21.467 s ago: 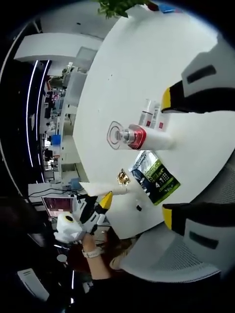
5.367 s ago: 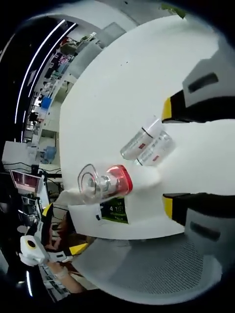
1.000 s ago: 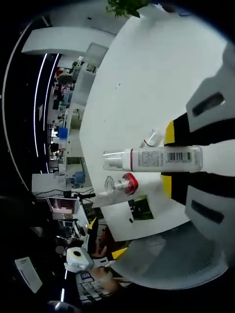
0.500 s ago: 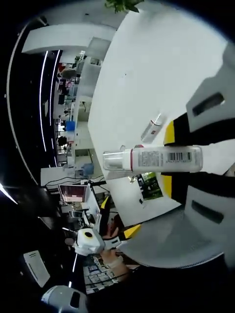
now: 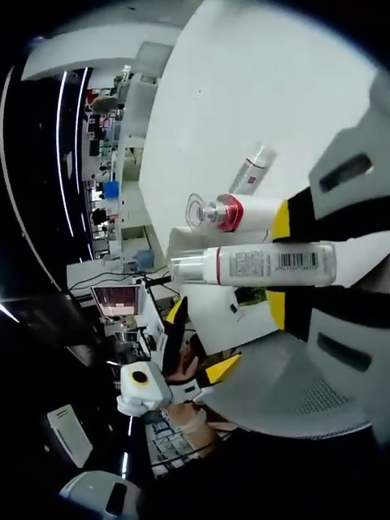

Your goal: Arrange the skincare products in the storage area until every visible bottle or jar stands upright without overlapping.

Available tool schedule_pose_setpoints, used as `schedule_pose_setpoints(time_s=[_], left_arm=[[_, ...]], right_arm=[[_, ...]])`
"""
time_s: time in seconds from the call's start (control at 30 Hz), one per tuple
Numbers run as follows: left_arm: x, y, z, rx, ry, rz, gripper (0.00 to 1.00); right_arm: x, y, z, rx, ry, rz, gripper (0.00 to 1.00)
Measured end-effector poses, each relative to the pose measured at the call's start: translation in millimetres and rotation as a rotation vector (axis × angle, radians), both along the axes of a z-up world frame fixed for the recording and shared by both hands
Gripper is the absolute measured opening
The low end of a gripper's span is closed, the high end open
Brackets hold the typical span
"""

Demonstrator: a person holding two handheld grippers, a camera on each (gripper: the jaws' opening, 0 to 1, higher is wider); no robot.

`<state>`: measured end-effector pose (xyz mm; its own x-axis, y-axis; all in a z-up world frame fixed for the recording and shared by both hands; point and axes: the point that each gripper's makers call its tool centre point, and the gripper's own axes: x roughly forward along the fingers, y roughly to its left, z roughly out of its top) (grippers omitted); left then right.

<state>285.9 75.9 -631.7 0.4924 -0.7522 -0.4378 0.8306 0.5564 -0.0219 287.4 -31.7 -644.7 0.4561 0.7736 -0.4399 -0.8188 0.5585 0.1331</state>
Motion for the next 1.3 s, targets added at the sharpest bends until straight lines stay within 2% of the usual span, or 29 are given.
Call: schedule_pose_setpoints(time_s=[0.07, 0.17, 0.3, 0.53, 0.67, 0.8, 1.07, 1.3], left_arm=[[-1.0, -4.1, 2.5, -0.019, -0.001, -0.011, 0.74], [-3.4, -14.4, 9.6, -0.106, 0.02, -0.022, 0.72], [-6.2, -20.7, 9.9, -0.133, 0.033, -0.04, 0.68], [-5.8, -33.2, 16.2, -0.23, 0.068, -0.044, 0.65], [-4.7, -43.2, 27.1, -0.346, 0.11, -0.042, 0.61], [-4.4, -47.9, 27.6, -0.356, 0.112, -0.051, 0.52], [3.8, -49.0, 27.6, -0.401, 0.142, -0.038, 0.42], [10.5, -43.7, 22.6, -0.391, 0.149, -0.027, 0.31]], right_arm=[[-0.8, 3.8, -2.1, 0.002, 0.006, 0.006, 0.18], [-4.4, 10.1, -2.6, 0.012, 0.016, 0.021, 0.18], [-8.1, 17.3, -3.8, 0.017, 0.024, 0.038, 0.18], [-11.2, 27.5, -7.9, 0.029, 0.032, 0.052, 0.18], [-14.3, 36.0, -7.4, 0.047, 0.038, 0.068, 0.18], [-14.8, 41.7, -3.4, 0.066, 0.037, 0.082, 0.18], [-14.3, 51.1, 4.4, 0.097, 0.031, 0.099, 0.18], [-14.9, 53.0, 1.3, 0.087, 0.032, 0.109, 0.18]])
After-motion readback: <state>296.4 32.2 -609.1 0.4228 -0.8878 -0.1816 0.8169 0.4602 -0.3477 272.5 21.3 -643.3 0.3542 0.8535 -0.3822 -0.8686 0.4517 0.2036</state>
